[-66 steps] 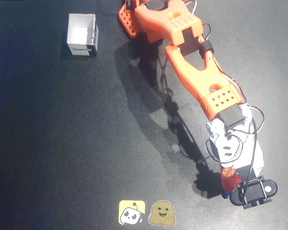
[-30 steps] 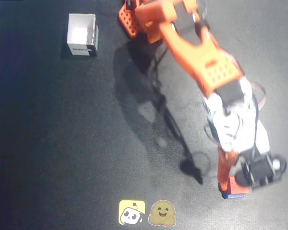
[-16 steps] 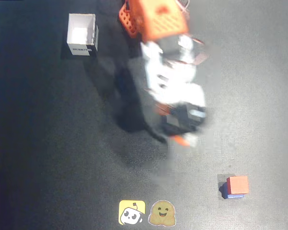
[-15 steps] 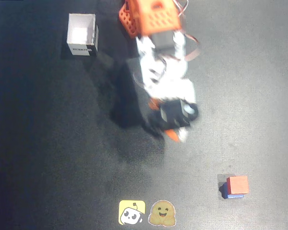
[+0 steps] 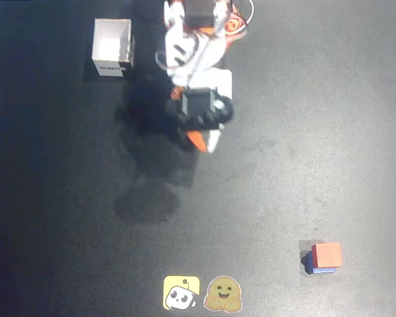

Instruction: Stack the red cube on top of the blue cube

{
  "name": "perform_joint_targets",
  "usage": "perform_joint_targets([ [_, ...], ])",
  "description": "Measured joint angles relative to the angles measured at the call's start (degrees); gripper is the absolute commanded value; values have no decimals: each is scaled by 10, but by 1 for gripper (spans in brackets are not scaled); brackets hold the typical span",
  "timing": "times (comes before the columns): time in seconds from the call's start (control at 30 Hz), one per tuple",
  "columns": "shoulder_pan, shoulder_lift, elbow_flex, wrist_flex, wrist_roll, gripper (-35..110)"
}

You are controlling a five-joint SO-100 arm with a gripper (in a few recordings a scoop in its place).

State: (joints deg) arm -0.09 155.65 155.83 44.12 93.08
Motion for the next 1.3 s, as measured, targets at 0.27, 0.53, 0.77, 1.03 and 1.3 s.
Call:
perform_joint_targets([
  [0.27,19,233,127,75,-5,0],
  [0.53,25,270,136,158,-11,0],
  [0.77,43,272,136,287,-16,0],
  [1.03,58,272,136,326,-41,0],
  [1.3,58,272,136,326,-41,0],
])
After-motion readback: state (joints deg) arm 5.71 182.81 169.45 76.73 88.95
